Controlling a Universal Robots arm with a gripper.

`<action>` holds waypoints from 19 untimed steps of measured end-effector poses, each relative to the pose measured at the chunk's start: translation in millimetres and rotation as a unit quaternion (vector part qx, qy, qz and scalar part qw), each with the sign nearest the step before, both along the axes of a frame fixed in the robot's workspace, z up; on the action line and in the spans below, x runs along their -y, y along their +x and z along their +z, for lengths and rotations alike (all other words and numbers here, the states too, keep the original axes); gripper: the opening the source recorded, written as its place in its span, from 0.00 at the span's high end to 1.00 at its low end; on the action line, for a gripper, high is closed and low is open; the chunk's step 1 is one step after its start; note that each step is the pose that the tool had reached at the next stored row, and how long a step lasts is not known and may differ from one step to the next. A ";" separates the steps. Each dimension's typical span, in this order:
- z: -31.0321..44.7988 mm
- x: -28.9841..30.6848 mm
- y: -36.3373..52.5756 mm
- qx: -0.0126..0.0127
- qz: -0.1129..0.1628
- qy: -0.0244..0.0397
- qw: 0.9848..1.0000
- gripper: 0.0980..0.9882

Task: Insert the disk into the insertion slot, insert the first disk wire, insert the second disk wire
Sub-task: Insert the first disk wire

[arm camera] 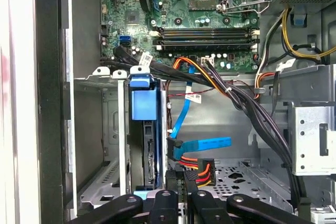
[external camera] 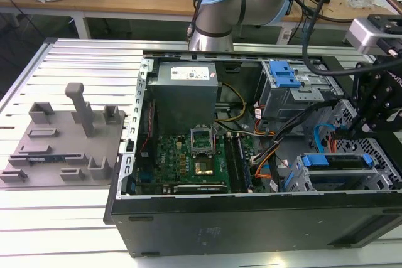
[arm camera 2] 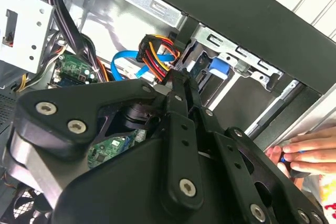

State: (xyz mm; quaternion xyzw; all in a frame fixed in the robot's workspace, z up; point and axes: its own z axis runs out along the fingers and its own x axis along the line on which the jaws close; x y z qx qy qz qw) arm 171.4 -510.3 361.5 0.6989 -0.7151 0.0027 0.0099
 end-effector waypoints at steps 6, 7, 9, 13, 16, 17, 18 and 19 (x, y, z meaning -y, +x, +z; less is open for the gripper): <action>-0.3 2.0 0.0 0.000 -0.003 0.000 1.000 0.93; -0.4 2.5 0.0 0.000 -0.003 0.000 1.000 0.93; -0.6 4.3 -0.2 0.000 -0.005 0.000 1.000 0.93; -1.4 6.9 -1.1 0.000 -0.008 0.000 1.000 0.93; -1.9 9.1 -1.4 0.000 -0.009 0.000 1.000 0.93; -2.2 10.4 -1.4 0.000 -0.009 0.000 1.000 0.93; -2.3 11.3 -1.4 0.000 -0.009 0.000 1.000 0.93; -2.5 12.2 -1.4 0.000 -0.009 0.000 1.000 0.93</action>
